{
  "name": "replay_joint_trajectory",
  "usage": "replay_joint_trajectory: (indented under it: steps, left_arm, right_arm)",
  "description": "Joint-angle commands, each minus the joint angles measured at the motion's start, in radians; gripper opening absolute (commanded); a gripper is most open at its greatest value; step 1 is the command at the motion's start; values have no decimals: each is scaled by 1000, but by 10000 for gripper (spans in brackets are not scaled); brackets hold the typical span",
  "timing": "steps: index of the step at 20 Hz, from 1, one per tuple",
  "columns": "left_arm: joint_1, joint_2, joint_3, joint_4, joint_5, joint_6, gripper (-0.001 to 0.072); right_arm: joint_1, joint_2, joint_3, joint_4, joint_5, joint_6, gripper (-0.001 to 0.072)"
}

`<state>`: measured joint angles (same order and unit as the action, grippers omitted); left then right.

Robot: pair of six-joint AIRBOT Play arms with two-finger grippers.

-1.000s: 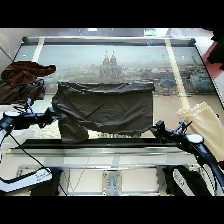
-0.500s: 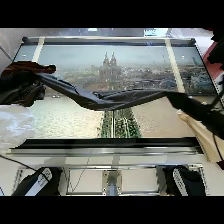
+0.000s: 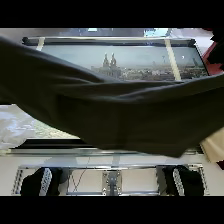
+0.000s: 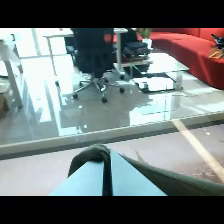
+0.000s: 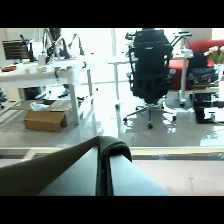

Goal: Fold the shirts.

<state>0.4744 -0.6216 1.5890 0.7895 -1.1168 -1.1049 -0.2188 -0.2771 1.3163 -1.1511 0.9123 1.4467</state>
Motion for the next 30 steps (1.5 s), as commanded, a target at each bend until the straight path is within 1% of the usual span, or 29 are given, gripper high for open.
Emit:
replay_joint_trajectory:
  steps: [1, 2, 3, 4, 6, 7, 9, 11, 12, 13, 15, 16, 17, 18, 19, 20, 22, 26, 28, 30]
  left_arm:
    - [-1, -17, 32, 138, -195, -164, 11]
    - [-2, -53, 29, 137, -286, -164, 11]
    - [-2, -86, 10, 135, -327, -167, 11]
    - [-3, -122, -26, 134, -320, -168, 11]
    - [-24, -203, -130, 131, -232, -167, 10]
    - [-53, -254, -189, 131, -173, -166, 11]
    - [-138, -369, -280, 153, -44, -136, 10]
    - [-253, -524, -310, 260, 121, -139, 11]
    - [-301, -597, -308, 302, 206, -161, 10]
    - [-342, -670, -308, 333, 320, -190, 11]
    - [-391, -780, -306, 341, 540, -283, 10]
    - [-405, -820, -306, 341, 634, -308, 11]
    - [-412, -854, -306, 340, 712, -326, 10]
    - [-413, -877, -306, 340, 760, -340, 11]
    - [-412, -894, -306, 340, 778, -341, 10]
    - [-412, -902, -306, 340, 769, -339, 10]
    - [-413, -903, -306, 341, 708, -332, 11]
    - [-414, -903, -307, 352, 488, -278, 11]
    - [-414, -904, -307, 401, 389, -291, 11]
    - [-414, -908, -307, 474, 321, -338, 10]
  right_arm:
    - [0, -72, 49, -106, 10, 21, 30]
    - [0, -127, 39, -101, 30, 21, 30]
    - [0, -185, 20, -92, 43, 20, 30]
    - [0, -253, -9, -78, 49, 19, 30]
    - [0, -390, -83, -47, 37, 18, 30]
    - [0, -457, -122, -36, 15, 9, 31]
    - [2, -594, -204, -10, -63, -7, 31]
    - [2, -724, -269, 24, -177, -8, 31]
    - [2, -789, -291, 43, -244, -8, 31]
    - [2, -844, -304, 65, -307, -8, 31]
    - [3, -943, -306, 124, -439, -8, 30]
    - [3, -982, -306, 152, -515, -8, 31]
    - [3, -1010, -305, 166, -579, -8, 31]
    - [2, -1033, -306, 166, -637, -8, 31]
    - [2, -1051, -306, 163, -677, -10, 31]
    - [2, -1065, -306, 163, -699, -24, 31]
    - [2, -1086, -306, 163, -695, -61, 31]
    - [2, -1090, -306, 121, -631, -67, 31]
    - [2, -1090, -306, 98, -547, -67, 31]
    - [2, -1090, -306, 55, -465, -67, 31]
